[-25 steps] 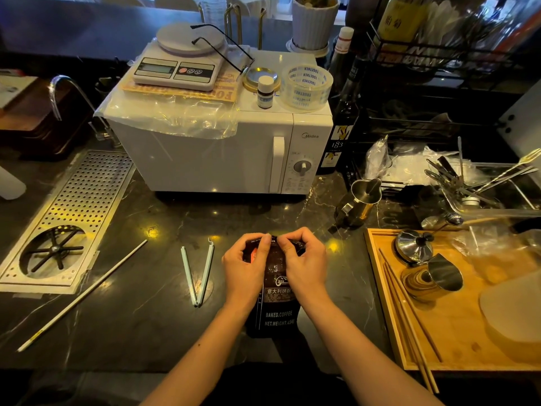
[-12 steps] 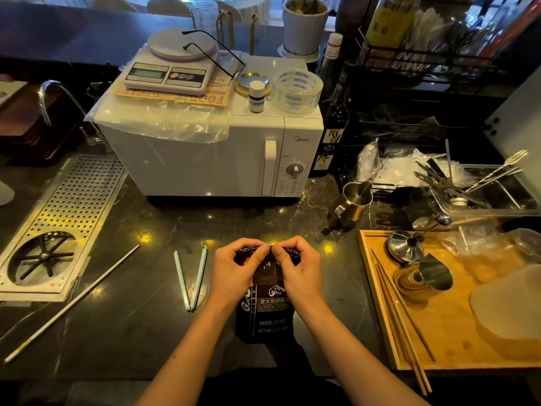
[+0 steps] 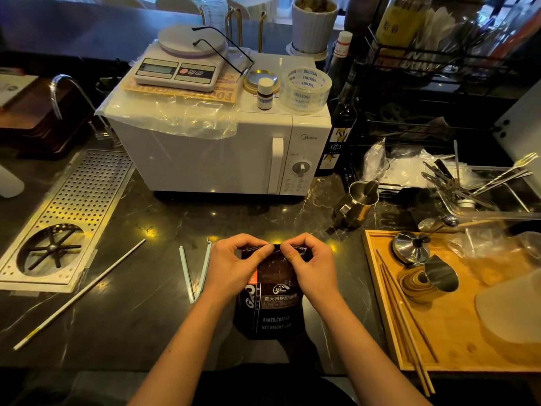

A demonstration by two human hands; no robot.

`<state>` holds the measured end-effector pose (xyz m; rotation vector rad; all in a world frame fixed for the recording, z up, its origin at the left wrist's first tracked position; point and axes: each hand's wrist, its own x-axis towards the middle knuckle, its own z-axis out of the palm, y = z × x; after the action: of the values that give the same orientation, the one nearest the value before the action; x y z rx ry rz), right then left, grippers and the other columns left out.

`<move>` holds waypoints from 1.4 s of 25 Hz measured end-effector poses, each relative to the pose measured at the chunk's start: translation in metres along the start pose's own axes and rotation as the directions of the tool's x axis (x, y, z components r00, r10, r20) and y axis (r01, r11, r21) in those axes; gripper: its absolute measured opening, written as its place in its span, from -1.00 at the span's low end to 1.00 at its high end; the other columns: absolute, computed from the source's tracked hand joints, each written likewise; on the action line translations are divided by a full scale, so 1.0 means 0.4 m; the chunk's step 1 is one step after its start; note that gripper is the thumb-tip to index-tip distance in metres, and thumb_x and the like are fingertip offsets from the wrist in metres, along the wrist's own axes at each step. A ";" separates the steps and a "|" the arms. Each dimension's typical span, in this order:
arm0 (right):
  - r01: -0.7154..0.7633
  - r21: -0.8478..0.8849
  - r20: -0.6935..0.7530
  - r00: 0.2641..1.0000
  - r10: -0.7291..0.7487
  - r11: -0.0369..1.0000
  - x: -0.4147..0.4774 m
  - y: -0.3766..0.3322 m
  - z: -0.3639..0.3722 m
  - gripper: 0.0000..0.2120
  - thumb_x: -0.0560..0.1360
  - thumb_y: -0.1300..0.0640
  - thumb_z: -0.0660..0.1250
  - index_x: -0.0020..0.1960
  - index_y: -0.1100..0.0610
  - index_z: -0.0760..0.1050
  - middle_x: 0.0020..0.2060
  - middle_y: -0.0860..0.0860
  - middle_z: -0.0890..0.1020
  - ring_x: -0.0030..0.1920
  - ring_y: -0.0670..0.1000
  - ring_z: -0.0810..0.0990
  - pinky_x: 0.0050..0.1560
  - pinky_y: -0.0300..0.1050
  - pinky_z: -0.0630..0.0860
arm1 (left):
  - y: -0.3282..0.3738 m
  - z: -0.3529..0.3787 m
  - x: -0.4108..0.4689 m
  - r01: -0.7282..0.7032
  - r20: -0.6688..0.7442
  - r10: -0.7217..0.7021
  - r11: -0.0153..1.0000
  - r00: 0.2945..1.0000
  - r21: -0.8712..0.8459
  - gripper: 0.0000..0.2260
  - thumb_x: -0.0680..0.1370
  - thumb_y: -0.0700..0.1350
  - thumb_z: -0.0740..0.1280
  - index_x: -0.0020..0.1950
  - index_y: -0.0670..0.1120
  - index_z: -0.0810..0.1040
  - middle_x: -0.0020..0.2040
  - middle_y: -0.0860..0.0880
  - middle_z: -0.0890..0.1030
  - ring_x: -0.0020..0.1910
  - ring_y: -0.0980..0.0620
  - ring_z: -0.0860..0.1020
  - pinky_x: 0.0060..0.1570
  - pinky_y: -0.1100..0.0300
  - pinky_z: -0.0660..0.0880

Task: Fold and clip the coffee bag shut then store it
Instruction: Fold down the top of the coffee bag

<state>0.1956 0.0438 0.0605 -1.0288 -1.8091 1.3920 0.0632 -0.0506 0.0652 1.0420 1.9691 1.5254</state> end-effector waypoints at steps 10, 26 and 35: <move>0.083 -0.119 0.166 0.984 -0.063 0.989 0.009 -0.025 -0.061 -0.84 0.48 0.25 0.41 -0.19 0.03 0.65 -0.30 -0.09 0.68 -0.20 -0.15 0.64 -0.12 -0.21 0.58 | 0.016 -0.065 0.013 -0.006 0.217 0.007 1.000 0.976 -0.002 -0.91 0.47 -0.25 0.45 -0.07 -0.13 0.73 -0.19 0.05 0.73 -0.12 0.15 0.66 -0.10 0.42 0.51; 0.053 -0.061 0.006 0.999 -0.053 0.997 -0.004 -0.007 -0.050 -0.86 0.44 0.29 0.45 -0.23 0.08 0.65 -0.36 -0.12 0.67 -0.27 -0.16 0.64 -0.19 -0.21 0.58 | -0.027 -0.045 0.003 0.124 0.059 -0.115 0.973 0.992 -0.195 -0.88 0.43 -0.27 0.46 -0.12 -0.07 0.72 -0.16 -0.04 0.74 -0.13 0.03 0.71 -0.06 0.17 0.63; 0.001 0.030 -0.054 0.999 0.000 1.000 -0.022 0.012 -0.044 -0.85 0.50 0.26 0.39 -0.17 0.05 0.64 -0.27 -0.08 0.71 -0.21 -0.11 0.68 -0.13 -0.18 0.63 | -0.031 -0.032 -0.023 0.203 0.077 -0.188 0.906 0.979 -0.372 -0.88 0.42 -0.15 0.40 -0.08 -0.10 0.69 -0.19 0.03 0.75 -0.16 0.12 0.70 -0.16 0.32 0.59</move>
<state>0.2156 0.0451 0.0601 -1.0407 -1.7444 1.3740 0.0559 -0.0673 0.0563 0.6844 1.6060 1.6683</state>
